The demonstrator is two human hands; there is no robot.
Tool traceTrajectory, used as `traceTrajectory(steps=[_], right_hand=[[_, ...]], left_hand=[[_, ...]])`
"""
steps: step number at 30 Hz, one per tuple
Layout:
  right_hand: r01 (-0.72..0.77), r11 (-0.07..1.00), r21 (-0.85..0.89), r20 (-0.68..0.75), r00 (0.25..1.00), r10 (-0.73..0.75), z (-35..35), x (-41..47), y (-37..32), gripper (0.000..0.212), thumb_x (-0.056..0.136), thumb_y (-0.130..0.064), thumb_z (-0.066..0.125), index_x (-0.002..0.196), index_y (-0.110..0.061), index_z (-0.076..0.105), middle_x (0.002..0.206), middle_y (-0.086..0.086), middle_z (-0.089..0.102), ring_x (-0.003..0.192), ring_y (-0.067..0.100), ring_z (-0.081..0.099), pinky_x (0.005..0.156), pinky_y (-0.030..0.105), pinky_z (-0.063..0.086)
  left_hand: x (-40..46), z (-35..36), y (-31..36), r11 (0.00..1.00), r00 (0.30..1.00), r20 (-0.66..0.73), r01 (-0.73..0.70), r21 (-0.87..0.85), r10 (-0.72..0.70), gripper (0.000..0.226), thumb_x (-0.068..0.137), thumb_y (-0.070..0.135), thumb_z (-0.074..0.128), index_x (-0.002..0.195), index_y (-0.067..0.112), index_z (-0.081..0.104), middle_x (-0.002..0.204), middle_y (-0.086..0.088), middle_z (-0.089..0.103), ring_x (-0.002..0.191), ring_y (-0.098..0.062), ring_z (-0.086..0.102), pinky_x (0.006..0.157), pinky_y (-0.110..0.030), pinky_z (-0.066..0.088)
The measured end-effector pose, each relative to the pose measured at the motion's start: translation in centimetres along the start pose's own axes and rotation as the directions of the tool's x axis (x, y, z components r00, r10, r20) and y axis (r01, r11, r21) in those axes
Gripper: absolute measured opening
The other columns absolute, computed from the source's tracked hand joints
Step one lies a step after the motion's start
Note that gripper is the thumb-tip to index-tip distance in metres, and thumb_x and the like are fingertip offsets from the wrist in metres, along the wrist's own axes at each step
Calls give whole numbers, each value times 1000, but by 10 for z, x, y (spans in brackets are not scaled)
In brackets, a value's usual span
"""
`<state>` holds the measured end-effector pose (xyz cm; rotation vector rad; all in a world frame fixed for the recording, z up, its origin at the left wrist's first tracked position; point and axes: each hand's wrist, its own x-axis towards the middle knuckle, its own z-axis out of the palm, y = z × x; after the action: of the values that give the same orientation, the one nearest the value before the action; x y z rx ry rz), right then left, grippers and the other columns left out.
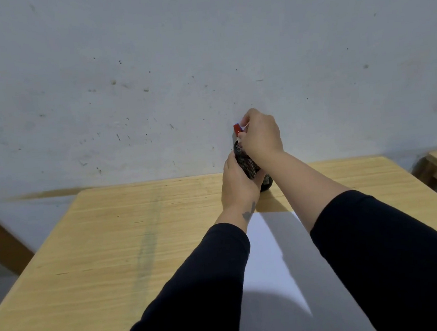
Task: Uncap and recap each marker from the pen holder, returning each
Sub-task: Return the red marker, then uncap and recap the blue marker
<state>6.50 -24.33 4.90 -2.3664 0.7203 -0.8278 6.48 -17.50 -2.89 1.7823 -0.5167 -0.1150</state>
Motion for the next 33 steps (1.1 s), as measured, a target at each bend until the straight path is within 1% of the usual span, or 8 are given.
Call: traceTrajectory(steps=[2,6,10,14,17,25,30,33], right_hand=[[-64,989,130,-21,998,67,0,1,3,26,83,2,47,104,-6,61,101,15,66,86,30,65,71,35,55],[-59,998,36,-9,998,60,-5,-4,4,29,85,3,52,111,-1,66,106,17,68,94,29,65,76,32,53],[-23,981,-192,39,999,31,-3,-3,0,11,85,4,55,87,0,65,80,11,63,79,29,61,63,33,51],[4,934,-358,82,996,27,0,-2,-2,29,83,0,60,63,-10,42,65,2,41,64,19,44,47,25,26],[-20,957,-291,54,998,37,1,4,-4,2,83,-5,63,81,-5,63,75,7,54,68,22,50,52,24,33],[98,990,103,-157,984,-81,-58,16,-35,24,89,-19,61,109,-9,71,99,7,74,89,19,68,80,29,53],[149,983,108,-113,984,-137,-88,-5,-31,27,88,-18,61,112,-9,70,98,7,73,87,18,66,85,30,52],[113,988,101,11,993,-114,-86,-27,-16,29,91,-20,59,117,-11,69,105,7,73,90,16,63,78,21,44]], left_hand=[[-1,0,0,1000,1000,3,-9,7,9,53,79,24,73,125,22,47,121,2,58,110,-17,57,92,-36,51],[0,0,0,1000,1000,0,-13,5,13,57,78,25,73,128,22,46,121,2,58,111,-17,58,91,-38,52],[-1,0,1,1000,1000,5,20,-3,-20,54,79,24,70,128,23,46,121,2,60,111,-18,58,94,-44,52],[-1,0,1,999,999,31,31,-18,-31,72,72,37,65,137,22,39,130,-3,57,119,-23,56,99,-47,49],[-1,-1,2,999,999,27,42,-11,-41,74,71,43,67,136,24,39,126,1,59,117,-19,57,97,-45,51],[1,-3,4,999,999,26,18,33,-19,70,74,27,79,133,18,42,132,1,55,124,-19,53,101,-35,46],[-3,-30,32,1000,999,-16,-28,-3,27,71,90,24,63,148,12,24,153,-4,37,140,-16,35,111,-28,30],[-11,-50,60,985,981,-132,-151,-79,139,47,96,20,51,142,16,41,135,-2,55,121,-10,51,98,-16,39]])
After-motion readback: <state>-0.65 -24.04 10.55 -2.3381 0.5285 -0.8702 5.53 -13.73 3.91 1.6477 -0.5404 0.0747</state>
